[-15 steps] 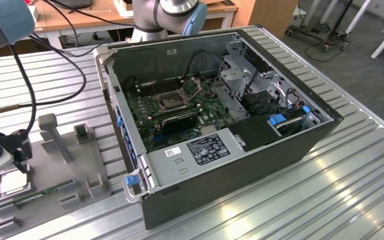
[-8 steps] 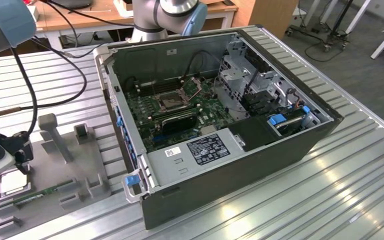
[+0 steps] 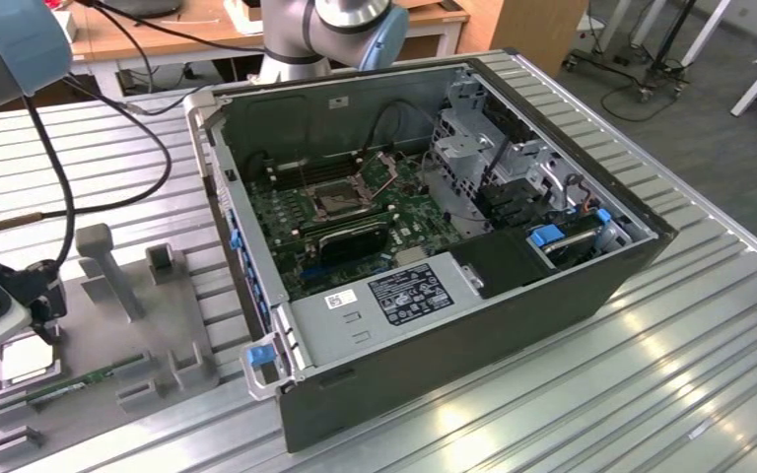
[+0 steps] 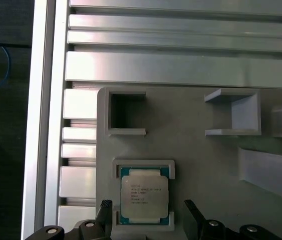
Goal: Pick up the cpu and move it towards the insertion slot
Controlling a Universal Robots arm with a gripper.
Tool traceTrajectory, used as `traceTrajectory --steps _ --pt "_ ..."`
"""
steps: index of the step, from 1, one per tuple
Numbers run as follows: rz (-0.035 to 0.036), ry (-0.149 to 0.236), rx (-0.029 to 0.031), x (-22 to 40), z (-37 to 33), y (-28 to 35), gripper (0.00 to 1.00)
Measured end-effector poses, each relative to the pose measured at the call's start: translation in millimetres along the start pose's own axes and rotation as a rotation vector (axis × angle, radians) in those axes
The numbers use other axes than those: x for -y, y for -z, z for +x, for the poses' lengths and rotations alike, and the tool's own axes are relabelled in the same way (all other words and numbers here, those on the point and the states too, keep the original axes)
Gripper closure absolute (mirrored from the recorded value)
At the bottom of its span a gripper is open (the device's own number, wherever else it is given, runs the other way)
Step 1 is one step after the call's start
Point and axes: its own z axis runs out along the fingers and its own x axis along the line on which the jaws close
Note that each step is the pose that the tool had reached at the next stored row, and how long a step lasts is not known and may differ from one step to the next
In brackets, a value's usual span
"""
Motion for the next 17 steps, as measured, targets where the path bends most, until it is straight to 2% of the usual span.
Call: traceTrajectory --steps 5,7,17 --pt "0.0001 0.000 -0.0002 0.0 0.0 -1.0 0.34" --pt "0.0000 0.000 0.0000 0.2 0.0 -3.8 0.34" --pt "0.0000 0.000 0.0000 0.3 0.0 -8.7 0.34"
